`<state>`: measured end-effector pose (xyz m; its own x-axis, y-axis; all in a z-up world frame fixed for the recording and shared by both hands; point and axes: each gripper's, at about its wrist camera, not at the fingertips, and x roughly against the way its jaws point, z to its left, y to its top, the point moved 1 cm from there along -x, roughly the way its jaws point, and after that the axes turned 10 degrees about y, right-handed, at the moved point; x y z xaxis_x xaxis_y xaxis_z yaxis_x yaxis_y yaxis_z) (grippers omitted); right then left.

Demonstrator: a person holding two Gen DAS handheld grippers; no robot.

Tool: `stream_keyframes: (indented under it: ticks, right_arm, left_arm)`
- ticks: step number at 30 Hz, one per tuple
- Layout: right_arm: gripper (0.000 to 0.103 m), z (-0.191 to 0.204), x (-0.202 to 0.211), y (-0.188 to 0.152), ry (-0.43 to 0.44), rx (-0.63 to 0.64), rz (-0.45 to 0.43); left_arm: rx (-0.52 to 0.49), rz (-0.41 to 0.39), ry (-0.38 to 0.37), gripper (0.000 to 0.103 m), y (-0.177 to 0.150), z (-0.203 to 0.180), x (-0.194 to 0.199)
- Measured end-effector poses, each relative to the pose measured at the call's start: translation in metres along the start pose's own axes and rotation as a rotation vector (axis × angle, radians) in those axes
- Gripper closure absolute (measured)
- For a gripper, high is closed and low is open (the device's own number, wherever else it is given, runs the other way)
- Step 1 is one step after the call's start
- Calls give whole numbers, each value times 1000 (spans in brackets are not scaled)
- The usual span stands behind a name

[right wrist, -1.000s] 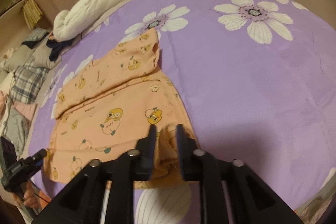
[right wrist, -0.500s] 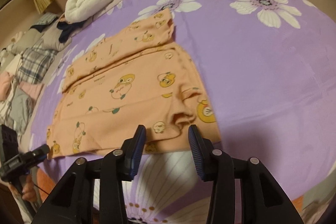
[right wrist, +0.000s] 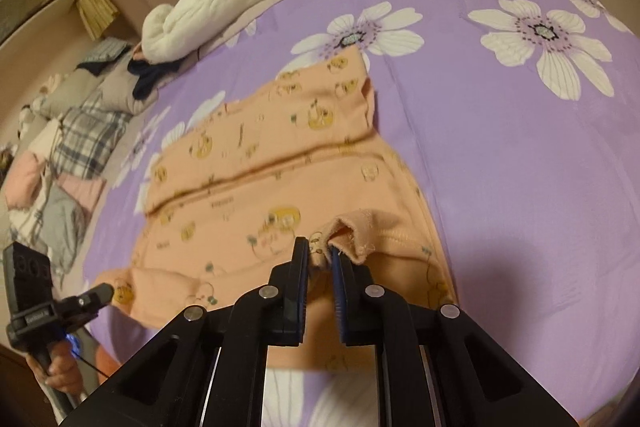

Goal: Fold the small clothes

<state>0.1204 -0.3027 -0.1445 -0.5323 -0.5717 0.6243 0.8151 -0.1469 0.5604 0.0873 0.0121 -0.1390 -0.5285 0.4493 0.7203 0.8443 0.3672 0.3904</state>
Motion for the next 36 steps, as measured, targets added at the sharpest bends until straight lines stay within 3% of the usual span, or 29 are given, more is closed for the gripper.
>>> stream_keyframes:
  ticks: [8,10,13,15,16,20,24,30,36]
  right_arm:
    - [89,-11,-24,27,-75,-60,39]
    - [82,-14,-24,32,-77,-81,38]
    - [73,-17,-17,37,-97,-92,13]
    - [70,-20,-9,40,-119,-95,-12]
    - [69,-22,-7,42,-126,-95,-18]
    - [69,-31,3,46,-190,-97,-29]
    - [68,-37,9,41,-206,-92,-9]
    - [66,-32,-2,31,-219,-39,65]
    - [66,-29,-20,35,-211,5,109]
  left_arm:
    - [85,51,96,87,47,23,-43]
    - [106,60,111,81,51,30,-46]
    - [133,50,89,62,58,36,-42]
    - [138,21,83,49,63,38,-35]
    - [141,3,98,48,67,39,-31]
    - [131,-40,125,46,80,45,-15]
    - [76,-30,140,44,79,43,-12]
    - [-25,15,198,45,70,30,-35]
    - [-59,20,219,46,70,28,-54]
